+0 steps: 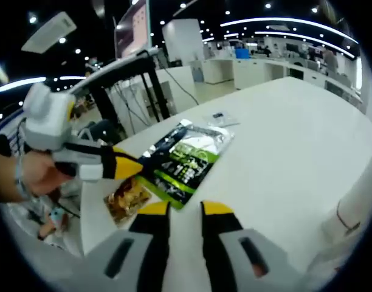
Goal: Arrange the skincare products in the storage area until every visible bottle or jar stands upright without overlapping.
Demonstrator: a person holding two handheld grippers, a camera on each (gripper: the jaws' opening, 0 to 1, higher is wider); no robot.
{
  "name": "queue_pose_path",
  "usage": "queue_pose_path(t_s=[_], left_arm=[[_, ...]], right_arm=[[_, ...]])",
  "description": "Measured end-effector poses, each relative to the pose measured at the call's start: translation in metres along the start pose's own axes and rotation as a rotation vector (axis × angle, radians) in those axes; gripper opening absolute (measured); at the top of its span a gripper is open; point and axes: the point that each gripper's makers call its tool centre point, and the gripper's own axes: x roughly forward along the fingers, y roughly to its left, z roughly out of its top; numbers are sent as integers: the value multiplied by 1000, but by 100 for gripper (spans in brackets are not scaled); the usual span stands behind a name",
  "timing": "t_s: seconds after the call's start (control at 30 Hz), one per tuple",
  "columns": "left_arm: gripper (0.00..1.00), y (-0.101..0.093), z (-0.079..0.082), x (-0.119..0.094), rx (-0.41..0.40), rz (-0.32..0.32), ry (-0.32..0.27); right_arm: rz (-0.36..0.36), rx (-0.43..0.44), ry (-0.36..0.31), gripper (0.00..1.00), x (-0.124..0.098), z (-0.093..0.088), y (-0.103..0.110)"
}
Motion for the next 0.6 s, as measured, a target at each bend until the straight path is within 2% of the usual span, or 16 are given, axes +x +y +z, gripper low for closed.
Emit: queue_pose_path(t_s=[0.13, 0.43, 0.5, 0.6], left_arm=[[13, -1, 0, -1, 5, -7, 1], [11, -2, 2, 0, 47, -11, 6], [11, -2, 1, 0, 54, -11, 7], [10, -1, 2, 1, 42, -20, 2]], right_arm=[[-5, 30, 13, 18, 4, 0, -1], [-18, -8, 21, 16, 13, 2, 3], [-23, -40, 21, 15, 14, 2, 2], [-28, -47, 21, 14, 13, 2, 1]])
